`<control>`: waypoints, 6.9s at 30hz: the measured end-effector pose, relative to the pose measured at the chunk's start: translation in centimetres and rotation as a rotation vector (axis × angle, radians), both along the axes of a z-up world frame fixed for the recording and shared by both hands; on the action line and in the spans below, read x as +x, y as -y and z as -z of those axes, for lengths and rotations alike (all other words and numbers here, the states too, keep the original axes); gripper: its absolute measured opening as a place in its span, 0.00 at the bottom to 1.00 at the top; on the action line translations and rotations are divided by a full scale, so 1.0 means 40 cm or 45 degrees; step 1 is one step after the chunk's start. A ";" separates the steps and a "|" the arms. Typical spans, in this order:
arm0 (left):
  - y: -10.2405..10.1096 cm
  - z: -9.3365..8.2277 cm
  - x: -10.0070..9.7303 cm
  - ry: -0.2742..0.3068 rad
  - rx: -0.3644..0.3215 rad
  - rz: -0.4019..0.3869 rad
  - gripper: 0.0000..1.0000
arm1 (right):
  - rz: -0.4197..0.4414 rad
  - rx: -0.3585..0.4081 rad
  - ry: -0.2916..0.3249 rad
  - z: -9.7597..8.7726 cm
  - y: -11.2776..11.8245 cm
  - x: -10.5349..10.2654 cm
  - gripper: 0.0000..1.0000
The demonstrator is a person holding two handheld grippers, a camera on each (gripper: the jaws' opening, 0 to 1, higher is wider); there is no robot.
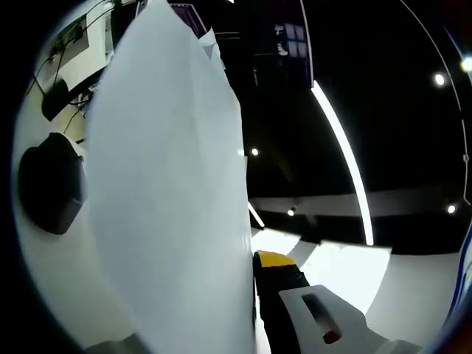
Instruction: Organize the stack of printing papers by aligning and flattening the scattered papers on the table
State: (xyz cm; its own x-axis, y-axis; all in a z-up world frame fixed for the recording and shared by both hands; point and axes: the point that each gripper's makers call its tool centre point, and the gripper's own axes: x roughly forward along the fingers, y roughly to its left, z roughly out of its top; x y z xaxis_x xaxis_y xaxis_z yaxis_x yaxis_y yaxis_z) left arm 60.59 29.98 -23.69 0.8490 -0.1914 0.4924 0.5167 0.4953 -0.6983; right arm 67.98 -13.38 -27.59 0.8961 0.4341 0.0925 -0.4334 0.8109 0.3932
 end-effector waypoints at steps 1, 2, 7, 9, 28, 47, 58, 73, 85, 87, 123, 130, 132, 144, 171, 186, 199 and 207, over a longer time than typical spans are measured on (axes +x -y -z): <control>0.000 0.000 0.000 0.000 0.000 0.000 0.06 | 0.000 -0.001 0.000 0.000 0.000 0.000 0.79; 0.000 0.000 0.000 0.000 0.000 0.000 0.06 | 0.000 -0.002 0.000 0.000 -0.001 0.000 0.79; -0.001 0.001 0.000 0.001 -0.001 0.000 0.06 | -0.004 -0.004 -0.002 0.001 -0.003 -0.001 0.79; -0.001 0.000 0.001 0.001 0.000 0.000 0.06 | -0.005 -0.008 -0.008 0.003 -0.004 0.002 0.79; 0.000 0.000 0.000 0.001 -0.001 0.001 0.06 | 0.002 -0.184 -0.047 0.035 0.006 0.057 0.78; 0.002 -0.001 -0.003 0.003 -0.009 0.003 0.06 | -0.010 -0.312 -0.095 0.069 0.015 0.112 0.76; -0.011 0.003 0.005 0.007 -0.013 0.005 0.06 | -0.036 -0.403 -0.109 0.086 0.000 0.133 0.76; -0.016 0.006 0.007 0.011 -0.015 0.005 0.06 | -0.020 -0.434 -0.126 0.095 0.007 0.166 0.76; -0.002 0.001 -0.001 0.010 -0.015 0.005 0.06 | -0.065 -0.545 -0.128 0.116 -0.019 0.188 0.77; -0.002 0.001 -0.002 0.010 -0.015 0.005 0.06 | -0.072 -0.569 -0.141 0.124 -0.023 0.196 0.77; -0.006 -0.001 0.000 0.015 -0.032 0.014 0.06 | -0.144 -0.711 -0.259 0.193 -0.045 0.255 0.75; -0.005 -0.001 -0.001 0.016 -0.030 0.013 0.06 | -0.141 -0.708 -0.254 0.192 -0.044 0.250 0.64; -0.005 -0.001 -0.001 0.016 -0.030 0.013 0.06 | -0.154 -0.707 -0.249 0.191 -0.051 0.245 0.60; -0.004 -0.003 -0.003 0.020 -0.033 0.013 0.07 | -0.212 -0.719 -0.233 0.187 -0.068 0.246 0.37; -0.007 -0.002 -0.003 0.021 -0.035 0.011 0.06 | -0.265 -1.039 -0.037 0.173 -0.118 0.200 0.12; -0.009 -0.002 -0.002 0.021 -0.037 0.012 0.06 | -0.289 -0.837 -0.082 0.151 -0.104 0.198 0.21; -0.007 -0.002 -0.002 0.020 -0.037 0.012 0.06 | -0.351 -0.642 -0.098 0.124 -0.108 0.180 0.22; -0.007 -0.002 -0.003 0.021 -0.037 0.012 0.06 | -0.374 -0.573 -0.095 0.110 -0.110 0.172 0.11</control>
